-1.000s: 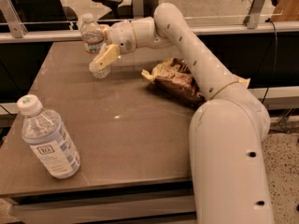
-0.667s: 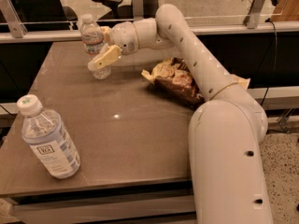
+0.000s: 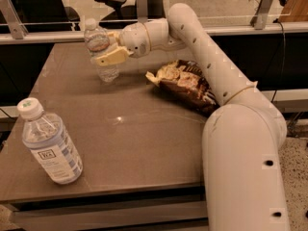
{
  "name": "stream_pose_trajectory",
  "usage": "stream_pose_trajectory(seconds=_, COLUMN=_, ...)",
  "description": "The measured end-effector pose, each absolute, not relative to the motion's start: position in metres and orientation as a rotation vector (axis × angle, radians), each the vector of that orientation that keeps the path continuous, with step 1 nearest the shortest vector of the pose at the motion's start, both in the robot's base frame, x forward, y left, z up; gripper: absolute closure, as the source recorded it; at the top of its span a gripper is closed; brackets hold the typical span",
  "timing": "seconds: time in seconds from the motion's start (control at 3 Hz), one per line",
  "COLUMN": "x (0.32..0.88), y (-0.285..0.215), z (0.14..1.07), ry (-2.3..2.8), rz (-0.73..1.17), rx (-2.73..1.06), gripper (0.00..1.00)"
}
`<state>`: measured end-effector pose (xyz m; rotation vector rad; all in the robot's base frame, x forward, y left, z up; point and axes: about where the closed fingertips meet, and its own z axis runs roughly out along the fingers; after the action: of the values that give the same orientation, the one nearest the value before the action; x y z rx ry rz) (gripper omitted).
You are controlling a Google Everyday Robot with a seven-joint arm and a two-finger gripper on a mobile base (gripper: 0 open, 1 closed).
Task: Knock water bottle over
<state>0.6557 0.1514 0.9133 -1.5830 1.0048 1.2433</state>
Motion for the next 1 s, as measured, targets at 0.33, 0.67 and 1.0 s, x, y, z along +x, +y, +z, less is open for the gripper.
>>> stream_pose_trajectory(seconds=0.33, x=0.650, y=0.146, z=0.932, ry=1.014, rz=1.145, rx=-1.681, gripper=0.88)
stream_pose_trajectory(seconds=0.67, x=0.648, y=0.146, z=0.949, ry=1.025, rz=1.007, rx=-1.814, gripper=1.00)
stream_pose_trajectory(seconds=1.0, x=0.646, y=0.150, z=0.955, ry=1.030, rz=0.839, rx=-1.963, gripper=1.00)
